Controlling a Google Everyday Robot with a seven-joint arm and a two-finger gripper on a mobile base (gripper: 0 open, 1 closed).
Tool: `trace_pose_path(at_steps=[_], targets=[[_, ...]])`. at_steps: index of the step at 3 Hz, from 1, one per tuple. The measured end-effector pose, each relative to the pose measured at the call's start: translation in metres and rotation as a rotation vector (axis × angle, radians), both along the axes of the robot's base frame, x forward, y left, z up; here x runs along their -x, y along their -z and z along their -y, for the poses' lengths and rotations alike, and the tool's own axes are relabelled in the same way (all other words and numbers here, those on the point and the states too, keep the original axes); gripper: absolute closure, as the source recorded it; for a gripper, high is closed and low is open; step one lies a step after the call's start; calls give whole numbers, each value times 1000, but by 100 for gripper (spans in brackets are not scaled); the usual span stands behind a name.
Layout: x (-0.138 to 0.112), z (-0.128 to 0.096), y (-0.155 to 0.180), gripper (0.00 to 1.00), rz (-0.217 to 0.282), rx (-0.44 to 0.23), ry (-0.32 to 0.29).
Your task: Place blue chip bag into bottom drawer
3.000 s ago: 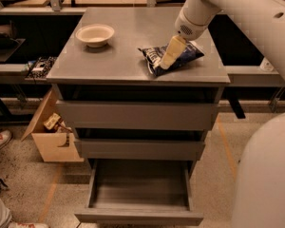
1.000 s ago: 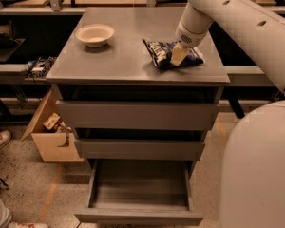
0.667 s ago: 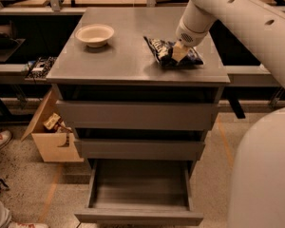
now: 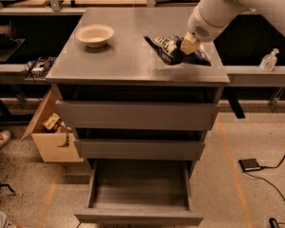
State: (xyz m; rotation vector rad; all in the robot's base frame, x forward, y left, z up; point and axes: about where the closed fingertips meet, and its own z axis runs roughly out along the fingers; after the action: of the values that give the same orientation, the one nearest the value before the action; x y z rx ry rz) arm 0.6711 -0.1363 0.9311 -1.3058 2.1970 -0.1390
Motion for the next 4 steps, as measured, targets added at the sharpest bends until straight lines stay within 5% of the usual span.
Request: trace_pose_path(at_steps=[1, 2, 3, 4], targets=[[61, 17, -27, 100, -9, 42, 24], [134, 32, -25, 100, -101, 60, 65], [134, 32, -24, 100, -102, 59, 66], [137, 42, 15, 100, -184, 10, 85]])
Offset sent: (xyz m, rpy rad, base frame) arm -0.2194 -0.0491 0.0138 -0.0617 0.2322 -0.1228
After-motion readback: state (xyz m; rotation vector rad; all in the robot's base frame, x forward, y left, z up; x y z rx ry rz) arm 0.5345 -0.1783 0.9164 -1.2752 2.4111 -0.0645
